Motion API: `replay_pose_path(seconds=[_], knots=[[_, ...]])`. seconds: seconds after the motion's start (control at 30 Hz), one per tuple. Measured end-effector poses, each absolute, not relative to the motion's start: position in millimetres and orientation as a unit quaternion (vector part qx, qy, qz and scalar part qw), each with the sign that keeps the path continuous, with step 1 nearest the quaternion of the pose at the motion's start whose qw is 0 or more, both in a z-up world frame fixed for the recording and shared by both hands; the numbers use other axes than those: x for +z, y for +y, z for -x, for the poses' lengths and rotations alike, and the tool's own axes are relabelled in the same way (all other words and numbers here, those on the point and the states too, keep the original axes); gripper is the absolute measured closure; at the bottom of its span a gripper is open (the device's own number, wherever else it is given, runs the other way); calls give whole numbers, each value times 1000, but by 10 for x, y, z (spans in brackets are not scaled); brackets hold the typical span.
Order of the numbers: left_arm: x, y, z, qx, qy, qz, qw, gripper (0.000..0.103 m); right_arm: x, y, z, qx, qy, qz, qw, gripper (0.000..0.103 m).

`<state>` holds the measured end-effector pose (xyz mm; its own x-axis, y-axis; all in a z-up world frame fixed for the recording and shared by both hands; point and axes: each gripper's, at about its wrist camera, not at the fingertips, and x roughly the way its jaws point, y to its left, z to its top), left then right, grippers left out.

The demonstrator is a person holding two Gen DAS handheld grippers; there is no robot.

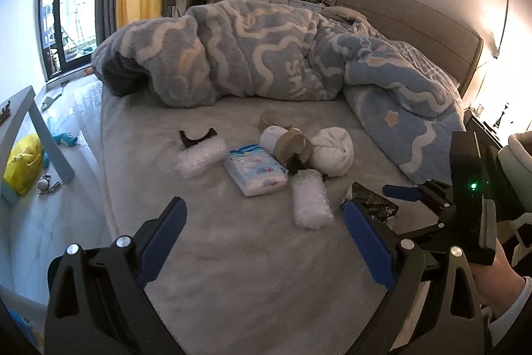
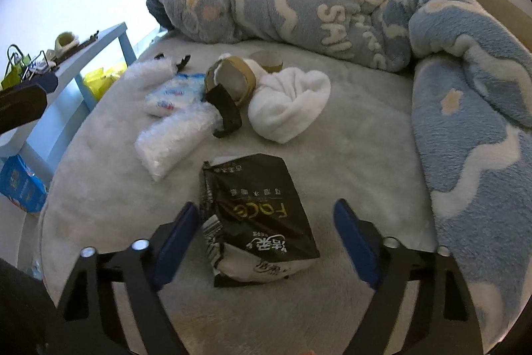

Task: Collect trash
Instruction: 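Reach the right gripper to the black snack bag and close on it, then grasp the bubble-wrap roll with the left gripper while the right gripper carries the snack bag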

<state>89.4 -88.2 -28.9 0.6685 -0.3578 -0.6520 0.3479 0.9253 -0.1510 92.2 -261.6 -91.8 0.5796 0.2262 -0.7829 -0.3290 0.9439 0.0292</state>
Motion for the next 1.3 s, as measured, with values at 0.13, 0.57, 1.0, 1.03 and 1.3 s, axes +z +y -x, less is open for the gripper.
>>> replay_pose_path(seconds=[0.13, 0.57, 1.0, 1.03, 1.3], knots=[[-378, -968, -985, -206, 373, 7, 905, 6, -936, -2617, -956, 172, 436, 60, 881, 40], [-616, -1323, -1214, -230, 400, -7, 887, 22, -660, -2923, -960, 172, 410, 41, 895, 47], [-882, -1548, -1412, -209, 431, -18, 878, 48, -407, -3215, -965, 165, 382, -2, 909, 47], [-890, -1548, -1419, -209, 433, -17, 877, 50, -405, -3211, -957, 165, 382, -2, 909, 47], [-777, -1472, -1379, -217, 423, 11, 879, 65, -305, -3052, -953, 173, 375, 1, 911, 47]])
